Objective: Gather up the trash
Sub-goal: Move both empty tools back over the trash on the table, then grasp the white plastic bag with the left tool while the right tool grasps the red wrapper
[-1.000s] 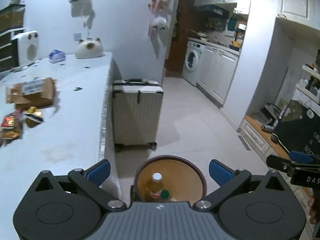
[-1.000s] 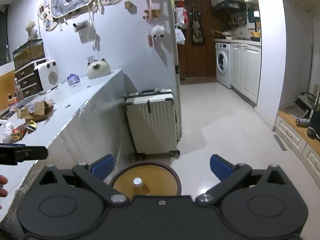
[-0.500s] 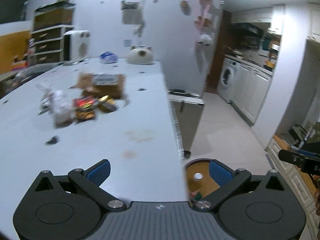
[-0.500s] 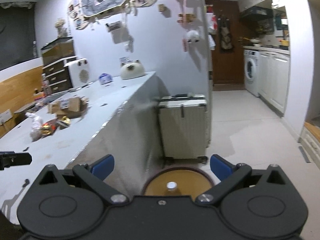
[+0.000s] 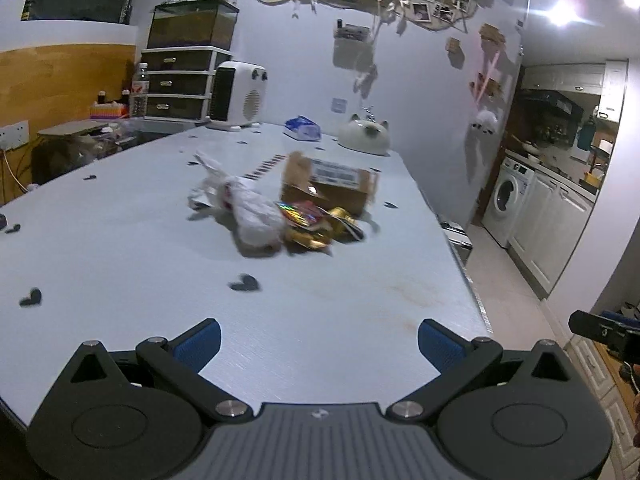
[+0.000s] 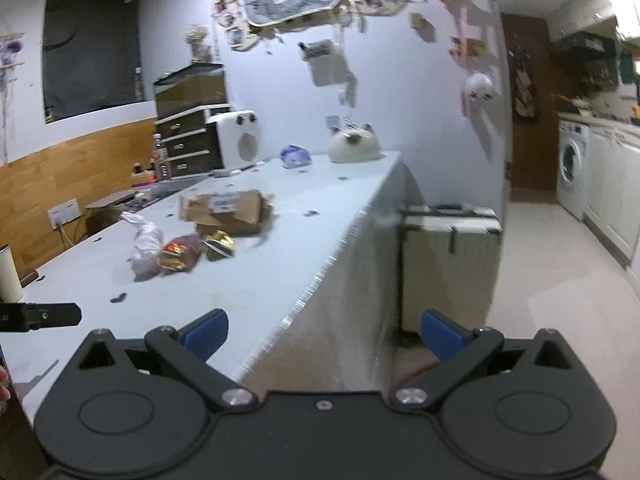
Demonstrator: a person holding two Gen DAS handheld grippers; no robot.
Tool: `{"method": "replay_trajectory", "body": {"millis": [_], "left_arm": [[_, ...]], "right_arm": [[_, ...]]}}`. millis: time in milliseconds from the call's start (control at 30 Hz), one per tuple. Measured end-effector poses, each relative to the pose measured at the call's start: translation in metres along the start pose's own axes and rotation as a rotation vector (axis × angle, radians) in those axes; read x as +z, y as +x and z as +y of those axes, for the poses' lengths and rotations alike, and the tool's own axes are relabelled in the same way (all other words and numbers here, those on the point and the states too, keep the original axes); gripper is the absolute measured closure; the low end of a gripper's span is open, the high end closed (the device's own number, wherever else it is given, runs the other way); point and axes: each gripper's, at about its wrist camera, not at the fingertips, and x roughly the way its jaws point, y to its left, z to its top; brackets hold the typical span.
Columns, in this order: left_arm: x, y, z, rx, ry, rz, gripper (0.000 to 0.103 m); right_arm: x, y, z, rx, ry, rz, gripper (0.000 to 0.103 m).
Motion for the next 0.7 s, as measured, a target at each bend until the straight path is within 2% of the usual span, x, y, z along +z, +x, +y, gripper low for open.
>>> {"method": "replay_trajectory", "body": {"millis": [100, 233, 400, 533, 600, 667, 700], "left_arm": [[0.012, 0.008, 0.016, -0.008, -0.005, -0.019, 0.000], [0.029, 0.020, 0.034, 0.005, -0.027, -0.035, 0.000], [0.047, 0.038, 0.053, 0.021, -0.046, -0.042, 0.000], [0.053, 0.050, 0.069, -0.015, -0.089, -0.026, 0.000], [0.056, 0.054, 0.076, -0.029, -0.107, -0.021, 0.000], [0.062, 0.058, 0.082, -0.036, -0.124, -0.025, 0.000], [0.066, 0.061, 0.083, -0.044, -0.132, -0.030, 0.000]], "right_arm": [[0.005, 0.015, 0.023, -0.002, -0.036, 0.005, 0.000], [0.018, 0.033, 0.047, 0.049, -0.036, 0.021, 0.000], [0.041, 0.057, 0.076, 0.116, -0.043, -0.019, 0.000], [0.063, 0.097, 0.096, 0.167, -0.059, 0.032, 0.000], [0.072, 0.121, 0.104, 0.186, -0.041, 0.072, 0.015], [0.078, 0.148, 0.112, 0.196, -0.032, 0.123, 0.049], [0.079, 0.162, 0.115, 0.209, -0.018, 0.152, 0.054]]}}
